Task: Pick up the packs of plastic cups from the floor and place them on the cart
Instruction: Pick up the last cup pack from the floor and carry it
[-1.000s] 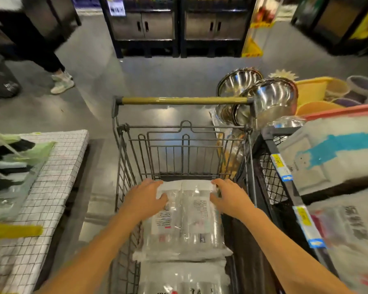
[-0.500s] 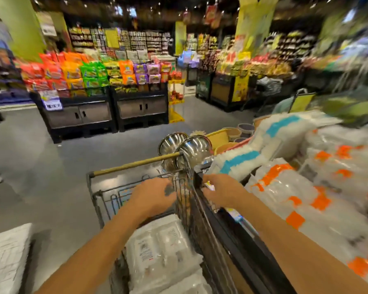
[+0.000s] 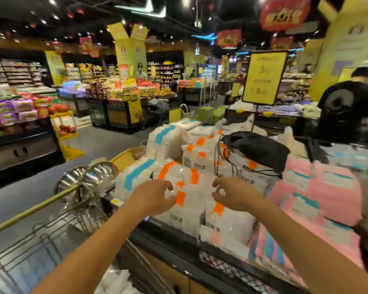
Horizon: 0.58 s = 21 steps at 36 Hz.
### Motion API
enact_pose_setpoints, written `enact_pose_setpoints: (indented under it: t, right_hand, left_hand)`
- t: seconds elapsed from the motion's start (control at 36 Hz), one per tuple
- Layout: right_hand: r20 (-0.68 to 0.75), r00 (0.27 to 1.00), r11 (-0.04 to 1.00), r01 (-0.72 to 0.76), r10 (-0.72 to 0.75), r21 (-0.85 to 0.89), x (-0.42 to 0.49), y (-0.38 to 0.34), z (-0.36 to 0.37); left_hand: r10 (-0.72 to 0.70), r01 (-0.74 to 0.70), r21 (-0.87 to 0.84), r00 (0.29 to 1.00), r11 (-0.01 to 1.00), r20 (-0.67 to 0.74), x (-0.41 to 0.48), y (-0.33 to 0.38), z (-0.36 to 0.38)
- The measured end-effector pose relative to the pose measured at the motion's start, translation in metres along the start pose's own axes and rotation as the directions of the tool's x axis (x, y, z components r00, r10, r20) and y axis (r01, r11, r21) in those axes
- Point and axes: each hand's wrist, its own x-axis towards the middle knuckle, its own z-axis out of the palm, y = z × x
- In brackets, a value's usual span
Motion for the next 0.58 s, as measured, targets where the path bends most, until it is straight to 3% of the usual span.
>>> enact_pose_setpoints:
  t: [0.14, 0.25, 0.44, 0.58]
  right_hand:
    - [-0.075, 0.979, 0.981, -0.190, 0.187, -0.037, -0.085, 0.093, -0.025]
    - [-0.119, 0.923, 0.928, -0.372, 0.367, -0.021, -0.171, 0.166, -0.040]
    - [-0.168, 0.803, 0.813, -0.582, 0.571, -0.018, -0.333, 0.269, -0.063]
    - [-0.187, 0.695, 0.705, -0.709, 0.694, -0.024, -0.439, 0.315, -0.071]
  left_hand:
    - [0.208, -0.209, 0.041, 0.977, 0.977, 0.039, 0.018, 0.109, 0.023]
    - [0.366, -0.368, 0.015, 0.927, 0.930, 0.087, 0.018, 0.205, 0.053]
    - [0.582, -0.582, -0.038, 0.804, 0.812, 0.122, -0.019, 0.372, 0.109]
    - [0.742, -0.738, -0.104, 0.645, 0.667, 0.183, -0.067, 0.479, 0.137]
